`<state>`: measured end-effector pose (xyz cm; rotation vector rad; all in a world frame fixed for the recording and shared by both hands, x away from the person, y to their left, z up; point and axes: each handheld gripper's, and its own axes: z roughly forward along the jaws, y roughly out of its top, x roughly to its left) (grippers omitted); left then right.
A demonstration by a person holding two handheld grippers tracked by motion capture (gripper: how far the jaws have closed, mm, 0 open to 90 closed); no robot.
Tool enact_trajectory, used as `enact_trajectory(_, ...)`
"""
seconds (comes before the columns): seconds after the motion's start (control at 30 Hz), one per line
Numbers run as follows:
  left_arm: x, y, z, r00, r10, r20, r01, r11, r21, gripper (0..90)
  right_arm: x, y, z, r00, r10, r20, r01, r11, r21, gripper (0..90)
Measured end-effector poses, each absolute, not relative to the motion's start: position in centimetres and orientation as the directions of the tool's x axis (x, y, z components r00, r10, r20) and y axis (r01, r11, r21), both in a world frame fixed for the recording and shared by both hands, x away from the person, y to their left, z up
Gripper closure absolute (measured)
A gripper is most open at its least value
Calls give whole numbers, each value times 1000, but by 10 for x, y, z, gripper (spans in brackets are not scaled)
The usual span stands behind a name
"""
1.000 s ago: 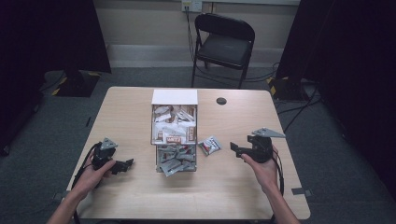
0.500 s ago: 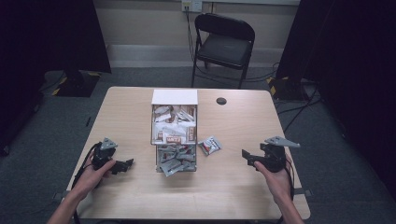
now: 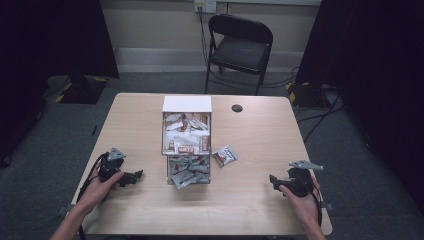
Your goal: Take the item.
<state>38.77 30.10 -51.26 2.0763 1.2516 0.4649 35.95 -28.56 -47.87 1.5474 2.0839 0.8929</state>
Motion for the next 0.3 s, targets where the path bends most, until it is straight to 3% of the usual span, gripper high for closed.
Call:
enact_trajectory(0.13, 388, 301, -513, 479, 877, -34, 642, -324, 694, 0, 360, -287, -491, -299, 953, 49, 725, 194, 661, 170)
enact_trajectory(0.2, 388, 301, -513, 478, 877, -34, 642, -323, 695, 0, 359, -284, -494, -309, 951, -12, 710, 240, 662, 173)
enact_trajectory(0.3, 388, 301, -513, 478, 878, -34, 643, -323, 695, 0, 357, -282, -500, -299, 954, -15, 681, 224, 697, 137)
